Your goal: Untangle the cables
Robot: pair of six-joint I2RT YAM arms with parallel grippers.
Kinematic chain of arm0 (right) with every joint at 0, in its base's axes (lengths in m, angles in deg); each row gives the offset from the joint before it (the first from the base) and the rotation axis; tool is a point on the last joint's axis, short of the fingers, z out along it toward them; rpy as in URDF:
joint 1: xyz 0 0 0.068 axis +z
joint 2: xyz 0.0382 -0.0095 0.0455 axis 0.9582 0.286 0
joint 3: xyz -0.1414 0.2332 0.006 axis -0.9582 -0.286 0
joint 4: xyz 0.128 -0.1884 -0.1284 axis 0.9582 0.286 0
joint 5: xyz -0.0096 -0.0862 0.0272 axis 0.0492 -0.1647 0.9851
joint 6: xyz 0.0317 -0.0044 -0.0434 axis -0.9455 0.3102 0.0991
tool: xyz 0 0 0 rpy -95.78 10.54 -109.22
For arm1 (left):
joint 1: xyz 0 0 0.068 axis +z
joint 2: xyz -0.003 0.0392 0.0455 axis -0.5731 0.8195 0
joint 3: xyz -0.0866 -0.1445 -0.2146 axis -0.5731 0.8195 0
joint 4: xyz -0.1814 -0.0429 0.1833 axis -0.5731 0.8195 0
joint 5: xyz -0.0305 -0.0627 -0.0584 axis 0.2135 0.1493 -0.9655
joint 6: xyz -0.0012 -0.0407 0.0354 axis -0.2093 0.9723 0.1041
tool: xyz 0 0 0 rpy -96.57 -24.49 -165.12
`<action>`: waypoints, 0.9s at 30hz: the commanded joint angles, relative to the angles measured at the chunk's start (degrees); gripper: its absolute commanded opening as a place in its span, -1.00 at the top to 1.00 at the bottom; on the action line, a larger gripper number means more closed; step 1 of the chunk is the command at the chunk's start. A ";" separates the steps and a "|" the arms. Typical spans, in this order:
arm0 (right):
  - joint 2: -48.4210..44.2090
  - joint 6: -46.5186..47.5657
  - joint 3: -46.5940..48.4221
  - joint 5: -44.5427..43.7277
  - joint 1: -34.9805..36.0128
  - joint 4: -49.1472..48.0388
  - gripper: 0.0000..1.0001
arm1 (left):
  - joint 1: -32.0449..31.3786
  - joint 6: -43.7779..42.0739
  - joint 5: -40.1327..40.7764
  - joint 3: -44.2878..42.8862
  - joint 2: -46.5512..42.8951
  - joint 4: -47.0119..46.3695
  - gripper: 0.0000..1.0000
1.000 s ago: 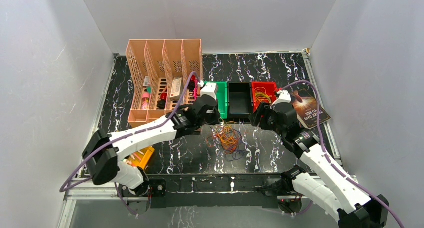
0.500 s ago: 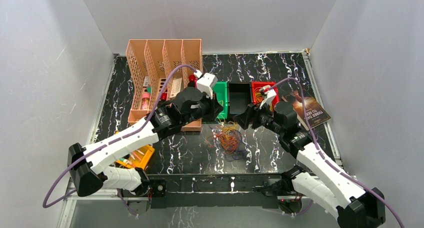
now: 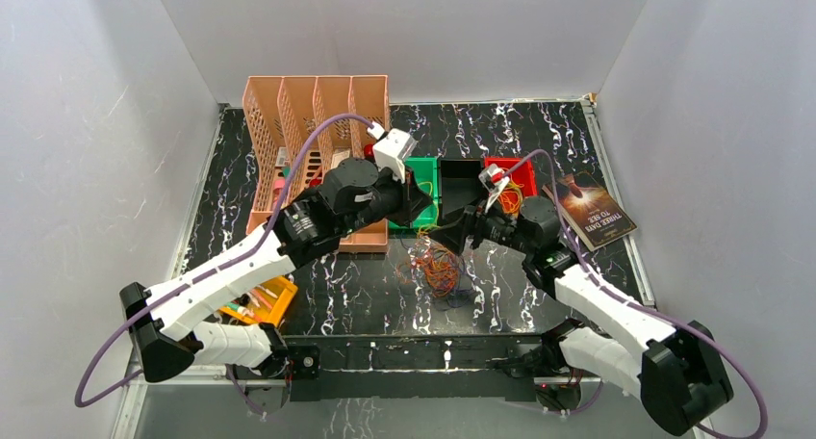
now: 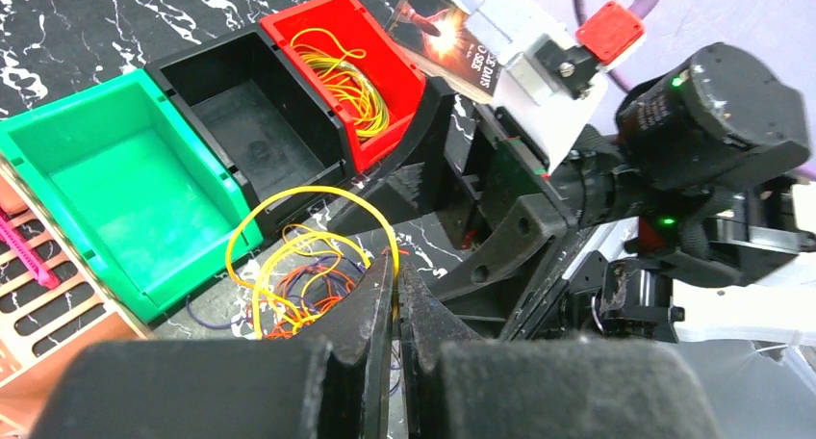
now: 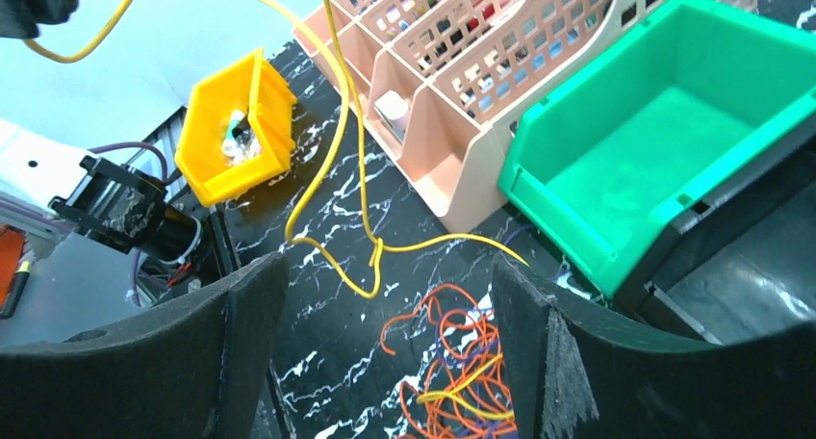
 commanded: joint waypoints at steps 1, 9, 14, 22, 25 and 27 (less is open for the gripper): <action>2.72 -1.26 -0.02 2.42 0.39 -14.13 -0.70 | 0.22 -0.29 -1.88 -3.63 -1.43 0.42 1.00; 10.99 -3.08 1.99 4.31 2.02 -22.50 -0.67 | 0.22 0.02 -3.50 -8.00 -0.19 1.67 0.99; 16.27 -4.01 3.21 3.18 4.16 -26.65 -0.57 | 0.22 -0.49 -3.75 -11.37 0.37 3.09 0.98; 17.94 -4.82 0.70 -5.21 5.07 -22.00 -0.24 | 0.23 -4.98 2.12 -22.53 1.59 9.19 0.97; 14.66 -4.54 -1.07 -7.74 5.33 -17.47 -0.16 | 0.22 -7.08 5.03 -25.63 1.54 10.44 0.97; 11.84 -4.51 -2.26 -8.26 5.30 -15.11 -0.08 | 0.26 -8.31 6.98 -26.65 1.27 10.78 0.97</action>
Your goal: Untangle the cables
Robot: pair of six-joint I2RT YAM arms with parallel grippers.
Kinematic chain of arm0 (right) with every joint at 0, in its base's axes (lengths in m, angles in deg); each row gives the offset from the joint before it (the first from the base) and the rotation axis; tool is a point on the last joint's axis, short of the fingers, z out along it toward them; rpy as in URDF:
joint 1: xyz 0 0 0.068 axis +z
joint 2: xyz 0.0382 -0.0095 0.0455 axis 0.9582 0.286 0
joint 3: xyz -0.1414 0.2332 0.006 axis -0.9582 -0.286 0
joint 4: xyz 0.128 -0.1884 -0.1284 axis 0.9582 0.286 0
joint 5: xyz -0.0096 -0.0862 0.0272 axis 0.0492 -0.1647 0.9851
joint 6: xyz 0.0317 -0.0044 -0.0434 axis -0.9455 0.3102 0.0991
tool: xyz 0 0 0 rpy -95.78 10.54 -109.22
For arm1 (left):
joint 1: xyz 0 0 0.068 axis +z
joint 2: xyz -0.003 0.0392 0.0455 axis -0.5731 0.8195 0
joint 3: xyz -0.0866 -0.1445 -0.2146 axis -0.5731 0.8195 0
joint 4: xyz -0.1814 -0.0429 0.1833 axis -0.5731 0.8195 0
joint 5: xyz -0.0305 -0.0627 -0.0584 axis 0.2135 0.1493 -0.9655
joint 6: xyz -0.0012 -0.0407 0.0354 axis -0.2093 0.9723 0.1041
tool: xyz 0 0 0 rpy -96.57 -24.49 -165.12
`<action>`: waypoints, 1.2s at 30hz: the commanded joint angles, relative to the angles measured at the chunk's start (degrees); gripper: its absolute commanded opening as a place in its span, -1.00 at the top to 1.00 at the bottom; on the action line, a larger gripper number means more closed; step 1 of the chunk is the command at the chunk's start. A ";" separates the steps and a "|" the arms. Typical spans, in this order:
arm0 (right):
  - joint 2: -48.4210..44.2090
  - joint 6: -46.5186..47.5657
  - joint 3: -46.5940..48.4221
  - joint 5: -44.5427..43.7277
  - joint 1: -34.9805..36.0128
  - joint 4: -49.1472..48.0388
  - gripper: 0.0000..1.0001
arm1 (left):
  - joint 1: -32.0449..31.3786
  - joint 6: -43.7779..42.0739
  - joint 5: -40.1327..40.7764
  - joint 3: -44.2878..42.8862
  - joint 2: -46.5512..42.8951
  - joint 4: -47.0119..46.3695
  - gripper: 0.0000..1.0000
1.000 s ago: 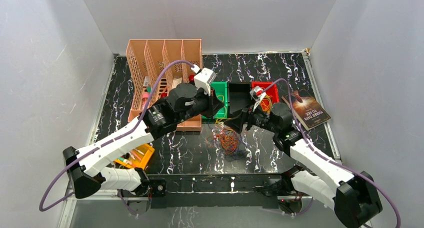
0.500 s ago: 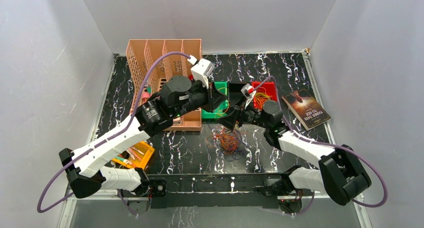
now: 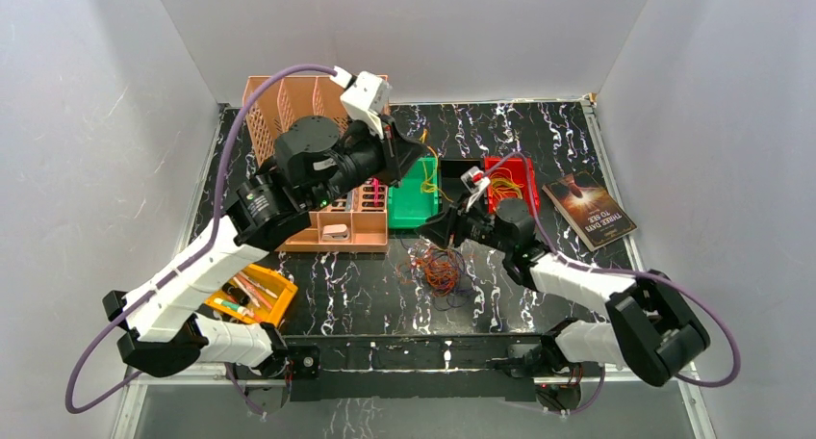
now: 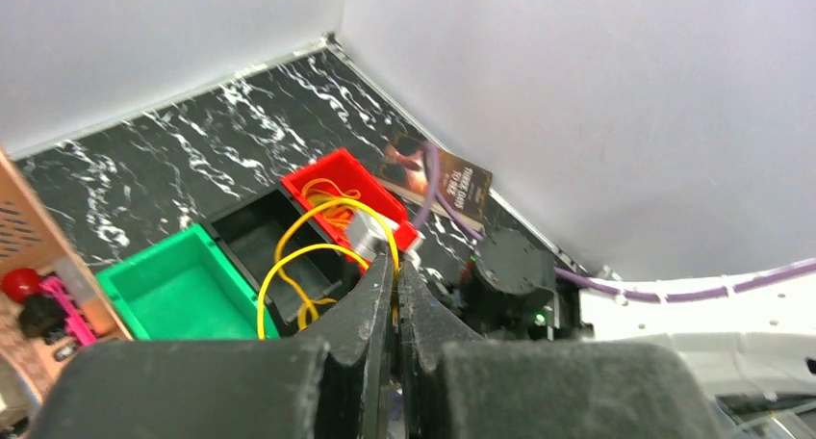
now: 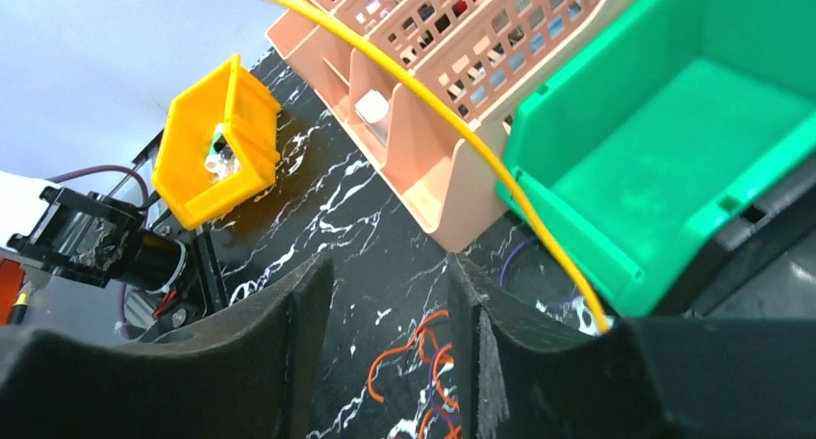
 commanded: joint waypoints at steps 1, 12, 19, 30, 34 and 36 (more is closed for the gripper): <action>-7.01 0.15 -2.40 -3.80 0.51 4.45 -0.06 | 0.23 -4.31 5.62 -3.92 -1.42 2.56 0.96; -23.70 1.00 -3.53 -4.90 0.51 20.17 -0.26 | 0.20 -6.64 9.80 -4.61 -2.89 2.97 0.94; -23.22 -1.68 -2.63 -7.62 0.49 17.53 -0.50 | 0.21 -6.46 9.64 -4.11 -2.90 3.11 0.94; -11.43 -19.27 -4.62 -7.45 2.34 -9.64 -0.52 | 0.17 -6.60 9.91 -3.10 -2.55 2.40 0.93; -8.09 -21.70 -4.55 -11.10 3.72 -12.26 -0.53 | 0.30 -6.46 10.09 -2.35 -2.87 1.81 0.92; -6.67 -23.76 -5.22 -13.78 4.05 -13.99 -0.52 | 0.22 -6.38 10.27 -2.04 -3.04 1.55 0.92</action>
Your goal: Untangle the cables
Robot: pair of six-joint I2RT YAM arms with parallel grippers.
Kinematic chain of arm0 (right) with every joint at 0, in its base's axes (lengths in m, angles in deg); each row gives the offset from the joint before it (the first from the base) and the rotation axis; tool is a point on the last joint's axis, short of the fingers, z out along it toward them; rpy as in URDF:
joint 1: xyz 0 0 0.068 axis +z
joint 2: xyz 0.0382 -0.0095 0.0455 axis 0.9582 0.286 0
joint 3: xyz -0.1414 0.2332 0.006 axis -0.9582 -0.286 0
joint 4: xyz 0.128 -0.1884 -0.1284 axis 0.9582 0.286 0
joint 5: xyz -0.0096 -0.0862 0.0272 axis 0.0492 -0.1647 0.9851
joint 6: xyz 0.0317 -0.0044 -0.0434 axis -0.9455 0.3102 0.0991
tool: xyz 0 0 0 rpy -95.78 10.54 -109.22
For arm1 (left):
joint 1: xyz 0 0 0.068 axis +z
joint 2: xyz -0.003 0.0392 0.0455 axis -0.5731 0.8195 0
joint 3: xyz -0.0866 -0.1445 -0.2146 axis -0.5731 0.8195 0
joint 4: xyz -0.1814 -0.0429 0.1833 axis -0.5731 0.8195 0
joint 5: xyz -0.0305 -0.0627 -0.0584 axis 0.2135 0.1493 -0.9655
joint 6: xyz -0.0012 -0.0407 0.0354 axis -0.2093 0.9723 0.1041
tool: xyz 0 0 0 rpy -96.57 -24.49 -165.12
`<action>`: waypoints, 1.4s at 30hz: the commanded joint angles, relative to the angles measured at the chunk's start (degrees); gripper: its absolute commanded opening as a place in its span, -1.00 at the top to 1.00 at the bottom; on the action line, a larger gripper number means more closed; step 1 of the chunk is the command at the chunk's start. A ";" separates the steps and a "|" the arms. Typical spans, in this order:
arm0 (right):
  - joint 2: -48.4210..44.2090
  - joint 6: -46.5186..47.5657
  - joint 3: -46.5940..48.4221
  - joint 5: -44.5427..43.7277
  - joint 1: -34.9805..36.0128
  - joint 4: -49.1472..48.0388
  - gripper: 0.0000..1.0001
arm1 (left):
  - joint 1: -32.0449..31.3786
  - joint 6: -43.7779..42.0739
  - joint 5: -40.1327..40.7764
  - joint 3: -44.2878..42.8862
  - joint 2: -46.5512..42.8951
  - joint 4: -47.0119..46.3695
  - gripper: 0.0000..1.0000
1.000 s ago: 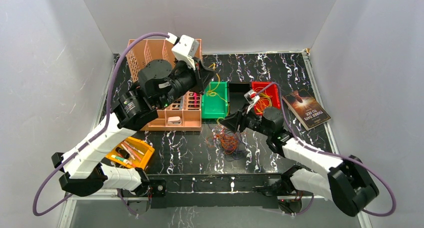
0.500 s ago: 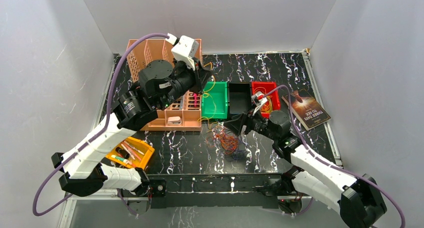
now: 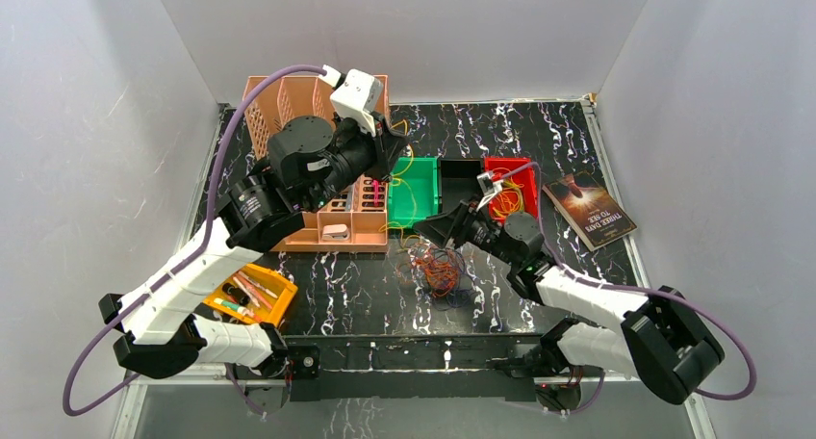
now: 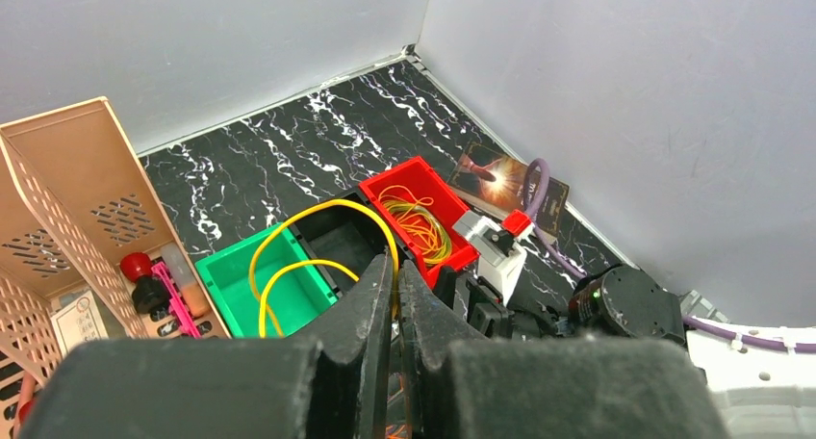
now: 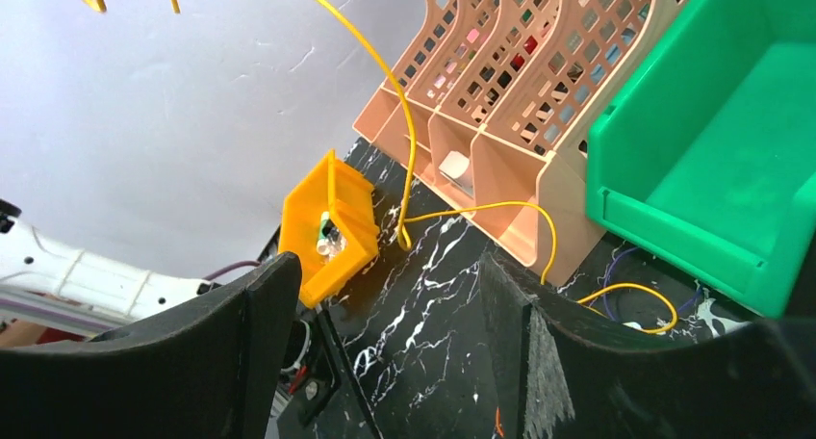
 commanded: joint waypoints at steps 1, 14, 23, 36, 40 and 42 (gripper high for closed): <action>2.82 -5.60 -0.62 -6.15 1.08 -10.71 -0.52 | 0.23 -0.56 0.77 0.51 -2.33 -1.20 0.92; 16.40 -9.37 2.96 -6.64 3.16 -24.68 -0.01 | 0.22 -0.13 0.70 1.65 -2.38 -1.56 0.91; 13.29 -5.77 2.47 -9.76 3.17 -22.80 0.69 | 0.23 0.39 1.99 4.31 -3.60 -2.11 0.89; -6.97 7.52 19.42 -17.74 3.21 17.08 1.00 | 0.29 1.37 6.29 11.67 -5.25 -4.43 0.90; -8.79 12.40 24.83 -22.83 3.21 26.84 1.00 | 0.22 1.13 6.08 12.34 -4.58 -4.70 0.90; -9.60 14.97 26.67 -24.92 3.14 29.96 1.00 | 0.26 0.94 5.75 12.55 -4.12 -4.70 0.90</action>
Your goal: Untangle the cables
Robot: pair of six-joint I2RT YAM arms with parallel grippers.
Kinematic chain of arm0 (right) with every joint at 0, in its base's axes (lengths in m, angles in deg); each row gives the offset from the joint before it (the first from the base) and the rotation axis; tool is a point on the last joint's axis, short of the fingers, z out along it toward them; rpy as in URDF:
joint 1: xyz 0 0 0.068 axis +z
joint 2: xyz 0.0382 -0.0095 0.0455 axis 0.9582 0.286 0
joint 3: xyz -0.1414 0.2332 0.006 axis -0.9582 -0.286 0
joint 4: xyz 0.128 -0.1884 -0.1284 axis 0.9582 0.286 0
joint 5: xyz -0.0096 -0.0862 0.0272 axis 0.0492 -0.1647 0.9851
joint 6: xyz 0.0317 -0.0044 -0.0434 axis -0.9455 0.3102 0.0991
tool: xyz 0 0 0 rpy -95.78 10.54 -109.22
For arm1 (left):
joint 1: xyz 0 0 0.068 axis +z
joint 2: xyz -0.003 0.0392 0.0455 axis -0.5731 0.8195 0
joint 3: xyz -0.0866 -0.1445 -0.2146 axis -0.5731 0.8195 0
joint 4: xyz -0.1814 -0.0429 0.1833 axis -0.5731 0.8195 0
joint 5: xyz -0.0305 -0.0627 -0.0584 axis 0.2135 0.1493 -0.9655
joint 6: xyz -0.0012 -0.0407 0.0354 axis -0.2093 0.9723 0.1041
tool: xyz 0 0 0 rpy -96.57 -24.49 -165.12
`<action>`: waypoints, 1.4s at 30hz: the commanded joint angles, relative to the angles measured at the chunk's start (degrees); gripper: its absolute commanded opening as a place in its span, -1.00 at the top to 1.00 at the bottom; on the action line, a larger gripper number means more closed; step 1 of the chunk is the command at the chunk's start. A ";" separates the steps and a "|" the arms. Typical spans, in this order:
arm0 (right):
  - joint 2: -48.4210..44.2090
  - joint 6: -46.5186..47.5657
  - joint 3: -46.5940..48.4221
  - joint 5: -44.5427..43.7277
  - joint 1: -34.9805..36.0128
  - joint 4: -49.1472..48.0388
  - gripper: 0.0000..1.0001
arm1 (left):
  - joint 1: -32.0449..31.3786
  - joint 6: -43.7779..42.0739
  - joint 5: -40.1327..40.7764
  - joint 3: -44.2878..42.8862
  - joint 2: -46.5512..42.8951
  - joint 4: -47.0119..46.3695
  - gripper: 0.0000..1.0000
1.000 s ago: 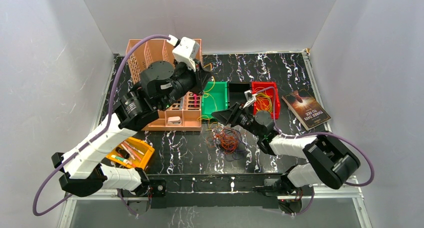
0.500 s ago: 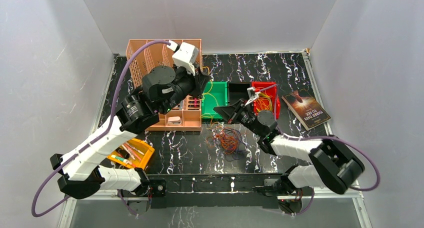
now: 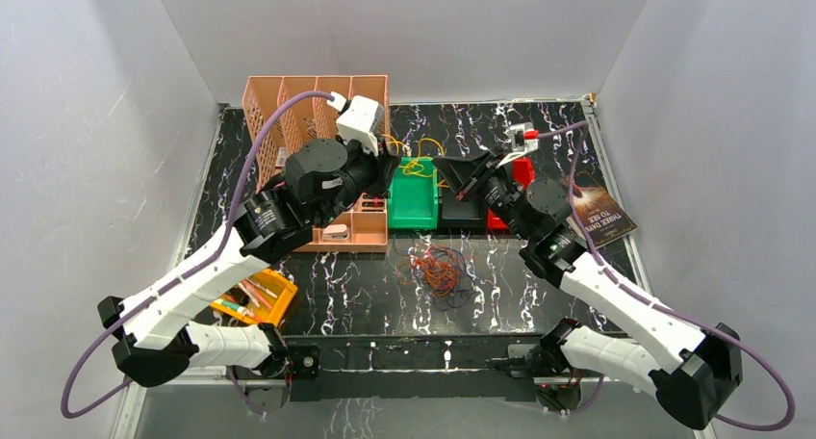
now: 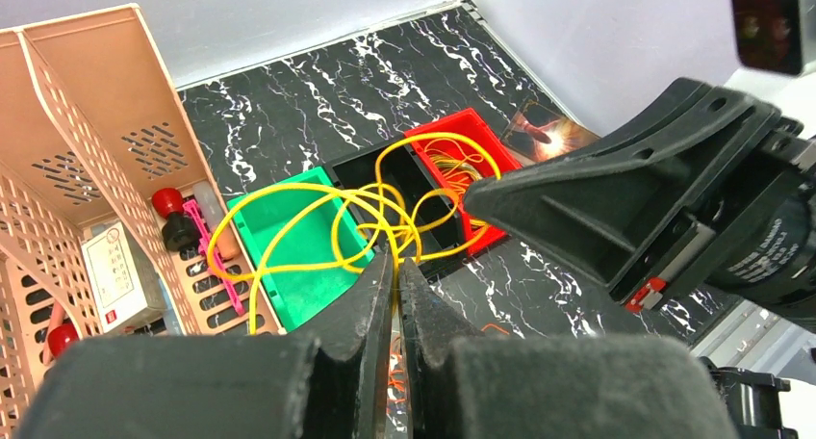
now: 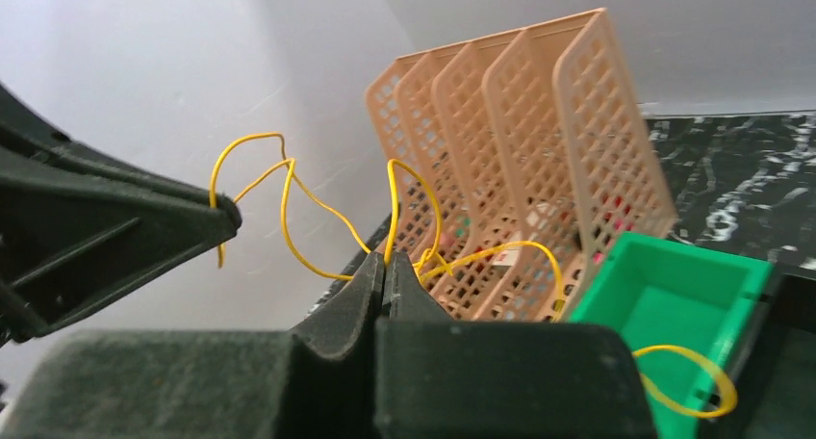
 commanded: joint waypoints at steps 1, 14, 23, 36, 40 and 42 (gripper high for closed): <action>-1.80 7.97 5.67 -7.88 0.16 12.47 1.00 | 0.24 -0.16 0.46 0.28 0.04 -1.62 0.90; 0.17 19.00 17.44 -23.27 -1.65 33.45 1.00 | 1.08 2.47 -10.76 0.60 11.82 -6.14 0.92; 2.72 15.00 15.52 -7.54 -20.42 32.54 1.00 | 2.54 2.76 -20.56 -8.84 28.49 -9.08 0.99; 8.83 4.04 5.53 15.52 -38.13 18.44 1.00 | 2.54 -1.22 -25.64 -30.78 47.88 -1.61 1.00; 11.13 -0.35 3.72 25.50 -40.25 11.78 1.00 | 2.60 -1.93 -24.85 -29.87 46.61 -1.35 1.00; 12.35 -2.00 3.55 29.42 -40.26 8.59 1.00 | 2.59 -2.04 -23.85 -28.21 45.04 -2.06 1.00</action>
